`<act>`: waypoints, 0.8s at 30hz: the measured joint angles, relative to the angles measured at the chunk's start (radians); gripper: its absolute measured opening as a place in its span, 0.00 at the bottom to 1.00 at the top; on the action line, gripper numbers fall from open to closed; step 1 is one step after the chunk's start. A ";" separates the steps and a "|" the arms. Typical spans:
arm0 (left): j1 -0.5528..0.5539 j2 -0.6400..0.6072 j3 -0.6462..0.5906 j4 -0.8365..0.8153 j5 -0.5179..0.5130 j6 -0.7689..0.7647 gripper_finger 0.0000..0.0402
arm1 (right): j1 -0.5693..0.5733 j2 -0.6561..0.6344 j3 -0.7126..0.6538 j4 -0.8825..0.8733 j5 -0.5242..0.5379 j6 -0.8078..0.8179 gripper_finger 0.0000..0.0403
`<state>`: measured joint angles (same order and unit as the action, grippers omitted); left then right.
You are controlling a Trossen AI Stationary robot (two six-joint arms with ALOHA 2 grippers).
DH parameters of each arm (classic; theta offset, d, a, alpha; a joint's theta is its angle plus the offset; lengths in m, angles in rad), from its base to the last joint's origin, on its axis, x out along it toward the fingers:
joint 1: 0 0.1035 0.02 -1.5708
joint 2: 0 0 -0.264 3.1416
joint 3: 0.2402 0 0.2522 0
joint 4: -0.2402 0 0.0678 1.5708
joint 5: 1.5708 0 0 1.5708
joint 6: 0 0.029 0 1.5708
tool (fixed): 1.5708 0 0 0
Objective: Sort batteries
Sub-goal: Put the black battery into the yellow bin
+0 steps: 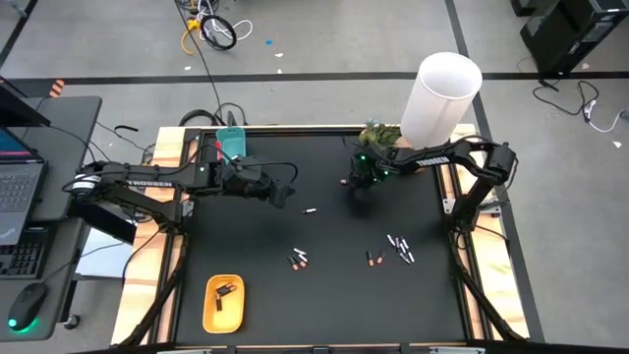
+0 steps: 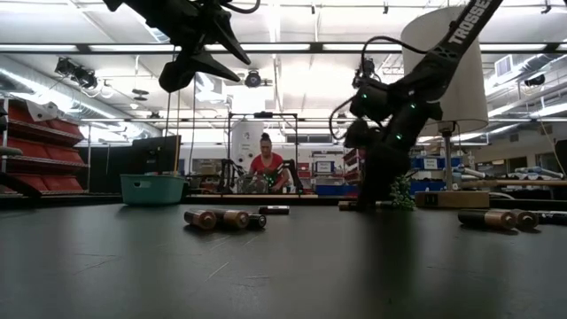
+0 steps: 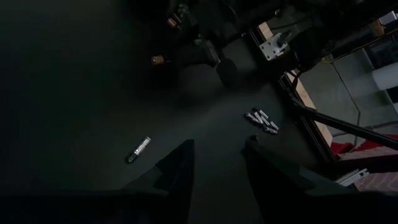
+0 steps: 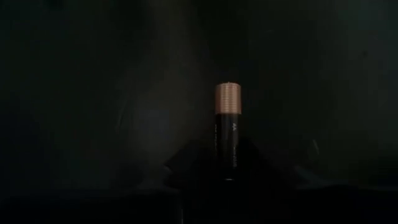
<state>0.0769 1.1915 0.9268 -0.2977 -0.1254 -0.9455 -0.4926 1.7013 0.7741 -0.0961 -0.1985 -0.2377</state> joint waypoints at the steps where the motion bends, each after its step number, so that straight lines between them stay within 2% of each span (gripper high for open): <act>1: 0.000 0.000 0.000 0.000 -0.004 0.000 0.39 | 0.004 -0.002 -0.014 0.019 0.013 0.000 0.29; 4: 0.000 0.000 0.000 0.000 -0.010 0.000 0.39 | 0.015 -0.007 -0.053 0.052 0.078 0.002 0.24; 9: 0.000 0.000 0.000 0.000 -0.010 0.001 0.39 | 0.027 -0.007 -0.066 0.055 0.099 -0.001 0.06; 18: 0.000 0.000 0.000 0.001 -0.010 0.000 0.39 | 0.053 -0.002 -0.030 0.043 0.122 0.007 0.06; 24: 0.000 0.000 0.000 0.006 -0.010 -0.005 0.39 | 0.062 0.005 0.013 0.042 0.042 0.007 0.06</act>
<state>0.0769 1.1915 0.9268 -0.2920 -0.1351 -0.9501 -0.4303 1.7065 0.7871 -0.0539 -0.1568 -0.2311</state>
